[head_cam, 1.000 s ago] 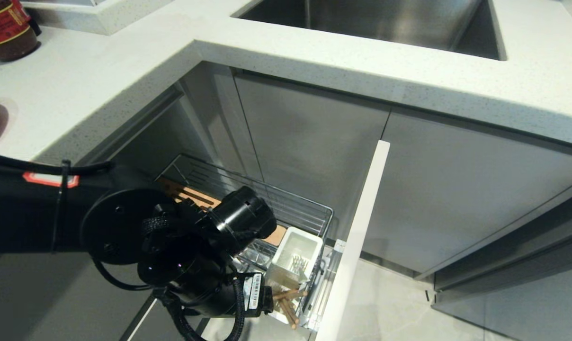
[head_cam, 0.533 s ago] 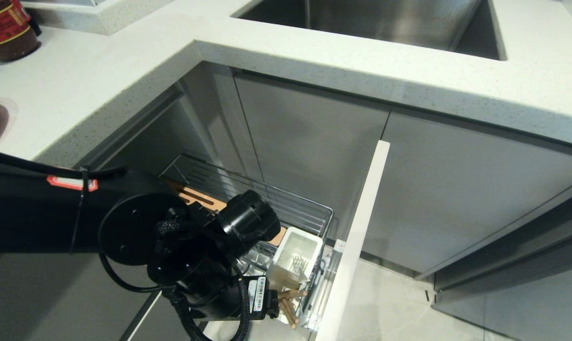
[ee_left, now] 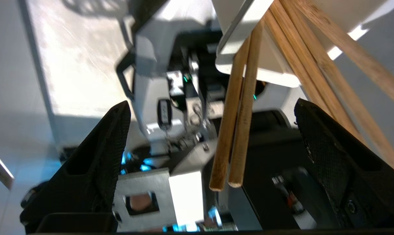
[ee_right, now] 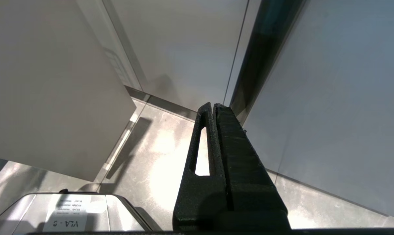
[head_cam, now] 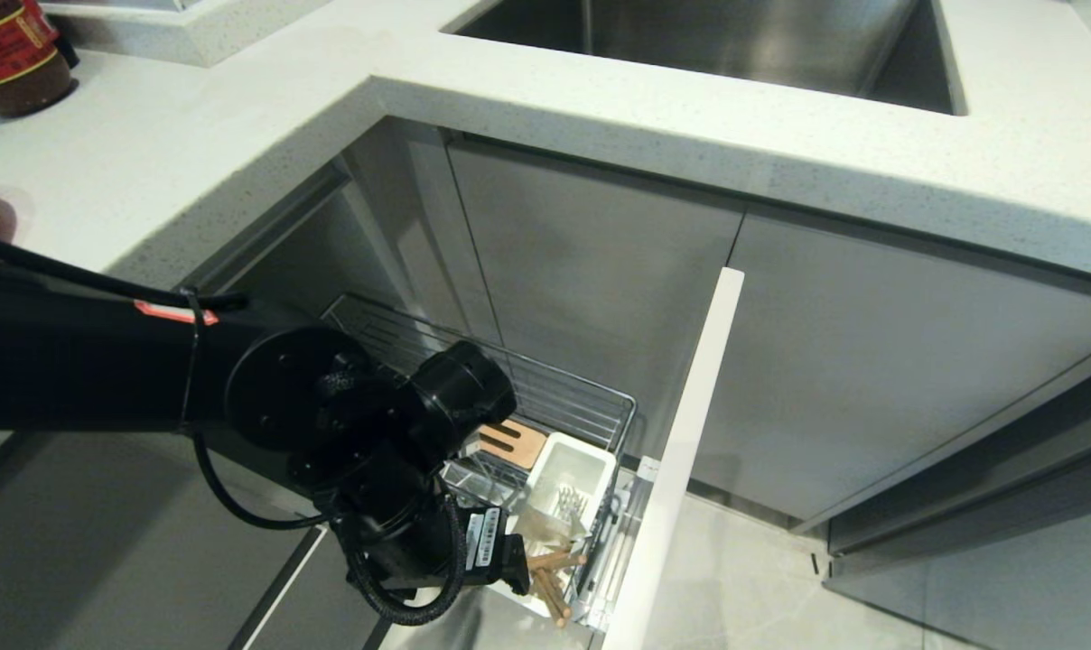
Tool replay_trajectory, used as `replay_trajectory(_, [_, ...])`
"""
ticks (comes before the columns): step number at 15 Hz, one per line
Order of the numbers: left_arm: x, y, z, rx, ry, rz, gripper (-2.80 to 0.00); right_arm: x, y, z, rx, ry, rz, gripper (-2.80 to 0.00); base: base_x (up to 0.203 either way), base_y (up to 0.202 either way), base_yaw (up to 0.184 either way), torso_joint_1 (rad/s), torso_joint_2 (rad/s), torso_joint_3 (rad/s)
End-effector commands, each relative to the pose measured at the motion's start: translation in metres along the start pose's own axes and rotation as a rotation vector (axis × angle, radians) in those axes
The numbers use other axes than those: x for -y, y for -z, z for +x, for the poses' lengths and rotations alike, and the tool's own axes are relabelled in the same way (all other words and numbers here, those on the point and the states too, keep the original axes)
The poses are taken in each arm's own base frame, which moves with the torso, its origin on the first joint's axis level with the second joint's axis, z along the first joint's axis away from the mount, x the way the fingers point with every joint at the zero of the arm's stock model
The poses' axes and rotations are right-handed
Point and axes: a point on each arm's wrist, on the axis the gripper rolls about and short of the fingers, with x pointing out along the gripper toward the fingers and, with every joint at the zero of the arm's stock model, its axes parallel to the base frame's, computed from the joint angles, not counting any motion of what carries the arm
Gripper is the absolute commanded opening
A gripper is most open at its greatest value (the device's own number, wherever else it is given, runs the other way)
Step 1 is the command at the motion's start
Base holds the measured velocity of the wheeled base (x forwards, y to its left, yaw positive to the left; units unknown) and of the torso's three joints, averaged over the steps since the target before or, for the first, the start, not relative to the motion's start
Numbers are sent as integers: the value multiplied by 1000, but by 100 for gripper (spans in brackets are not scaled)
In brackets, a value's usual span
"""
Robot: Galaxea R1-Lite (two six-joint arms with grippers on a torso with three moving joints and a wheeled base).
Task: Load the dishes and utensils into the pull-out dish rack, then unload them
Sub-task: Take the chopsticks out of the cupboard
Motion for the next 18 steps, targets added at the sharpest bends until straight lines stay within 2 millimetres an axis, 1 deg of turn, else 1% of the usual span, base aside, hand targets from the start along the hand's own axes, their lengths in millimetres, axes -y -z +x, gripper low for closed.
replay_trajectory(1, [-2,-8,4,-42,4,-19,0,0,0,0,-1,0,0,-280,0,0,0,0,0,0])
replay_trajectory(3, [-6,-14,6,-102,9,-14,0,0,0,0,-1,0,0,-280,0,0,0,0,0,0])
replay_trajectory(10, [-6,-26,13,-259,48,-3,0,0,0,0,-1,1,0,-280,0,0,0,0,0,0])
replay_trajectory(14, [-2,-34,24,-298,77,-11,0,0,0,0,-1,0,0,-280,0,0,0,0,0,0])
replay_trajectory(18, [-4,-39,27,-295,77,-25,0,0,0,0,-1,0,0,-280,0,0,0,0,0,0])
